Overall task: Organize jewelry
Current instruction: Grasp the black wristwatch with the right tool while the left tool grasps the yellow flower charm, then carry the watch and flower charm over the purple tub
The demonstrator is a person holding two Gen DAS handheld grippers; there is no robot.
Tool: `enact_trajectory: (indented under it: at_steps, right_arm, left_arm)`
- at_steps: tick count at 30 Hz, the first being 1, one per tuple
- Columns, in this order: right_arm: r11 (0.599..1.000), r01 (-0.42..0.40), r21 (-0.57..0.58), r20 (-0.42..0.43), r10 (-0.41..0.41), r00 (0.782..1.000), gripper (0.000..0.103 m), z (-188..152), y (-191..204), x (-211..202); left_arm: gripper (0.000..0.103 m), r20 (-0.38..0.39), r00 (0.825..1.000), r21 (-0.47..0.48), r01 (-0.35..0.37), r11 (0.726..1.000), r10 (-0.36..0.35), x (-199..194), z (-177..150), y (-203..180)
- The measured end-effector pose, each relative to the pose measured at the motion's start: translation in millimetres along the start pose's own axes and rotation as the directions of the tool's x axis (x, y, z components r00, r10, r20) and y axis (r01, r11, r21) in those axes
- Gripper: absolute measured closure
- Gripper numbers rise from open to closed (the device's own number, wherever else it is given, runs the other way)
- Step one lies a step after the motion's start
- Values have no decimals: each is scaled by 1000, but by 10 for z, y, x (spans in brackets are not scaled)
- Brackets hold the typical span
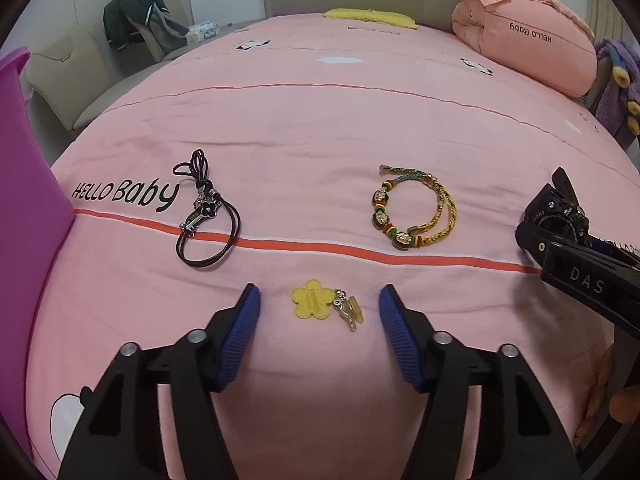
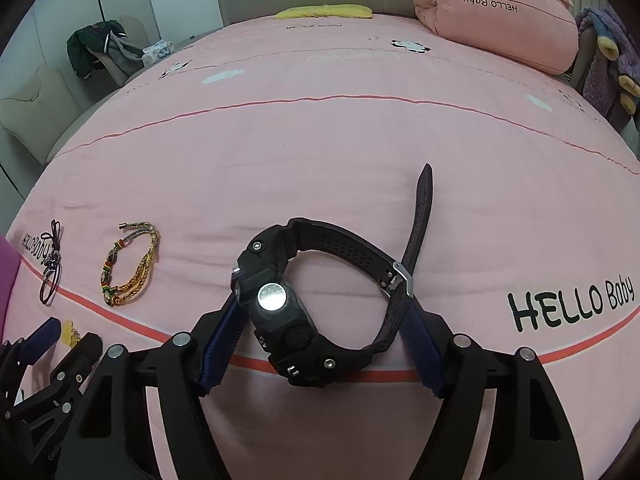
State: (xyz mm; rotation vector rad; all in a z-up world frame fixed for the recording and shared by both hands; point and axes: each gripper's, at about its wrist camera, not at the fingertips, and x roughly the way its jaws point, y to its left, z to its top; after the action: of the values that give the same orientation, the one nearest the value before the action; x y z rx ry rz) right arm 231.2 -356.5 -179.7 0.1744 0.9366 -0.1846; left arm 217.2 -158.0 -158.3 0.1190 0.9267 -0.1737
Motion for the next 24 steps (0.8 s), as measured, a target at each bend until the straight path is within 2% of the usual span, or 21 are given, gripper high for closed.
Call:
enact_trajectory:
  at_steps: [2,3,8,13,24]
  right_arm:
    - [1000,-3,0,2,3,1000,32,-3,-7,-8]
    - [1000,-6,1,4,6,1000,32,-7,-10,-17]
    - [999,-32,19,22,31,999,33,-33,-63,-84]
    - [998,-49,38,51,47,998,34,-73,-84,-201]
    - [990,-110,92,140,96,985,34,-425,-111,-650]
  left_arm:
    - [76,6,1000,0,20,1000,-20,-17,-5,-16]
    - [78,6,1000,0,27,1000,-27,-25,-14,-21]
    - [78,12,998,-26,66,997,-66,-90,-42,37]
    - [78,9,996,-8,88,996,-88,-187,-118,47]
    - [78,1,995,26,101,995,-101,-447,-280,131]
